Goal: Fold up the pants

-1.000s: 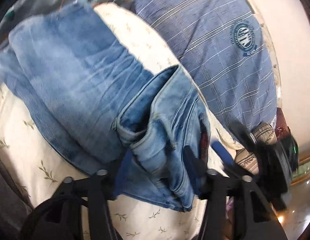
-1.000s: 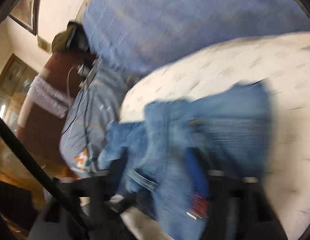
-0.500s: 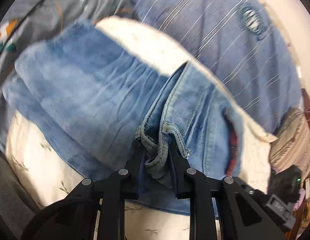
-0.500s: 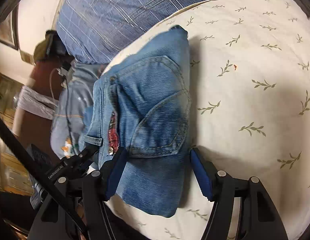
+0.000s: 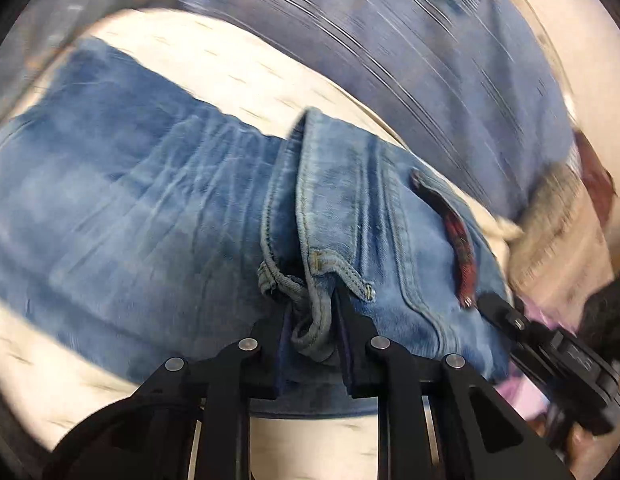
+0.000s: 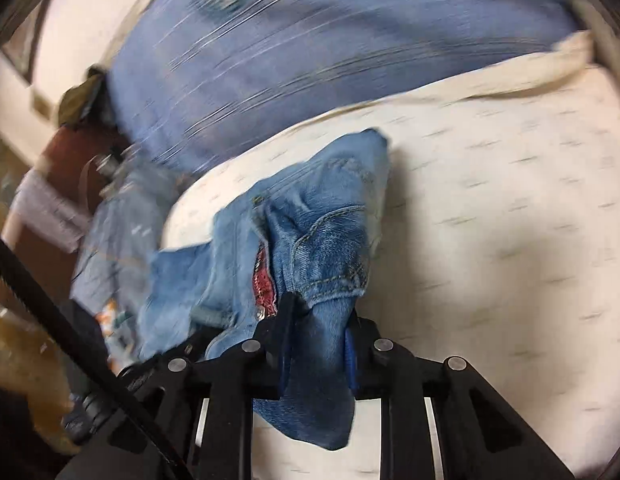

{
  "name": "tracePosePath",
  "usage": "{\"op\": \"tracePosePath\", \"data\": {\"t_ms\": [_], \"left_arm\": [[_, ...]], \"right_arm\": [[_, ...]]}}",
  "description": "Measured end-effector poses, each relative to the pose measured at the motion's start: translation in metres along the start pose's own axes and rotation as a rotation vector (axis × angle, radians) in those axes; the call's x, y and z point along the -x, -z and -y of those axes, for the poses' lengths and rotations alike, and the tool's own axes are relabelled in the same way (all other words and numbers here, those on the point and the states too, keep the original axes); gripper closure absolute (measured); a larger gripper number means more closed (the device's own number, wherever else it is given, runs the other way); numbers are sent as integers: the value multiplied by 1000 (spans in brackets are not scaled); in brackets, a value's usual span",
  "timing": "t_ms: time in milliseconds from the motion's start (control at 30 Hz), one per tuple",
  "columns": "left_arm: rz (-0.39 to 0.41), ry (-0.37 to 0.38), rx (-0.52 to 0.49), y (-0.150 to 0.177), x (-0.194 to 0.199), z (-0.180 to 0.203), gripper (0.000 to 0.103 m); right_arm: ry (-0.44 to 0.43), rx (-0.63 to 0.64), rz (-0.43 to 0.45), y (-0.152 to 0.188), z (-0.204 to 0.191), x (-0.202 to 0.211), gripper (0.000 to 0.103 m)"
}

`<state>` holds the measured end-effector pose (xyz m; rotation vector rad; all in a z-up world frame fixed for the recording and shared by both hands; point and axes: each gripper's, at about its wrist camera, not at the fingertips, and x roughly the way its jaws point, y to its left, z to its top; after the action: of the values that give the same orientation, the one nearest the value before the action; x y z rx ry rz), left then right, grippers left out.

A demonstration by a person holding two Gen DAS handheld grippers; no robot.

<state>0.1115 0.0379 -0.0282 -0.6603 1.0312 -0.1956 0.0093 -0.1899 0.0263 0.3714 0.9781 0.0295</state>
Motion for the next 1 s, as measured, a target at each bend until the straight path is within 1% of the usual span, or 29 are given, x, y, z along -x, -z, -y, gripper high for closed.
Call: {"op": "tracePosePath", "data": {"t_ms": [33, 100, 167, 200, 233, 267, 300, 333, 367, 400, 433, 467, 500, 533, 567, 633, 667, 733, 800, 867, 900, 1000], "left_arm": [[-23, 16, -28, 4, -9, 15, 84], [-53, 10, -92, 14, -25, 37, 84], [-77, -41, -163, 26, -39, 49, 80], [-73, -64, -189, 30, -40, 50, 77], [-65, -61, -201, 32, -36, 46, 70], [-61, -43, -197, 32, -28, 41, 65], [-57, -31, -186, 32, -22, 36, 65], [-47, -23, -165, 30, -10, 28, 65], [-32, -21, -148, 28, 2, 20, 64], [-13, -11, -131, 26, 15, 13, 63], [13, 0, -111, 24, 33, 3, 59], [43, -1, -91, 25, 50, -5, 54], [74, -17, -69, 26, 66, -14, 52], [106, -51, -37, 24, 78, -26, 50], [133, -77, 2, 21, 88, -39, 50], [161, -117, 74, 16, 98, -60, 50], [169, -125, 113, 14, 101, -67, 50], [169, -111, 177, 15, 104, -82, 50], [173, -105, 207, 15, 110, -93, 50], [202, -100, 242, 12, 119, -105, 49], [211, -111, 247, 9, 118, -107, 49], [214, -194, 236, -5, 115, -115, 47]], "right_arm": [[51, -14, 18, -2, 14, 10, 82], [126, -47, 32, 1, 38, 21, 81], [167, -99, 33, 10, 63, 23, 78], [183, -123, 16, 16, 69, 17, 73], [208, -130, -21, 22, 74, 9, 65], [245, -124, -34, 25, 75, 4, 61], [263, -119, -29, 24, 73, 4, 55], [293, -98, -1, 22, 67, 10, 54], [344, -61, 63, 20, 57, 20, 52], [385, -39, 107, 19, 51, 28, 45], [422, -6, 178, 20, 41, 40, 35], [403, 13, 223, 21, 32, 48, 32], [344, 27, 261, 24, 27, 57, 31], [247, 24, 284, 27, 20, 62, 31], [162, 12, 286, 30, 14, 61, 31], [-29, -21, 248, 38, 2, 50, 31], [-79, -28, 222, 40, -4, 42, 31], [-164, -27, 150, 44, -28, 19, 31], [-208, 23, 92, 47, -54, -3, 31], [-248, 95, 39, 52, -80, -23, 32], [-254, 122, 12, 54, -93, -35, 32], [-257, 193, -62, 67, -120, -64, 35]]}}
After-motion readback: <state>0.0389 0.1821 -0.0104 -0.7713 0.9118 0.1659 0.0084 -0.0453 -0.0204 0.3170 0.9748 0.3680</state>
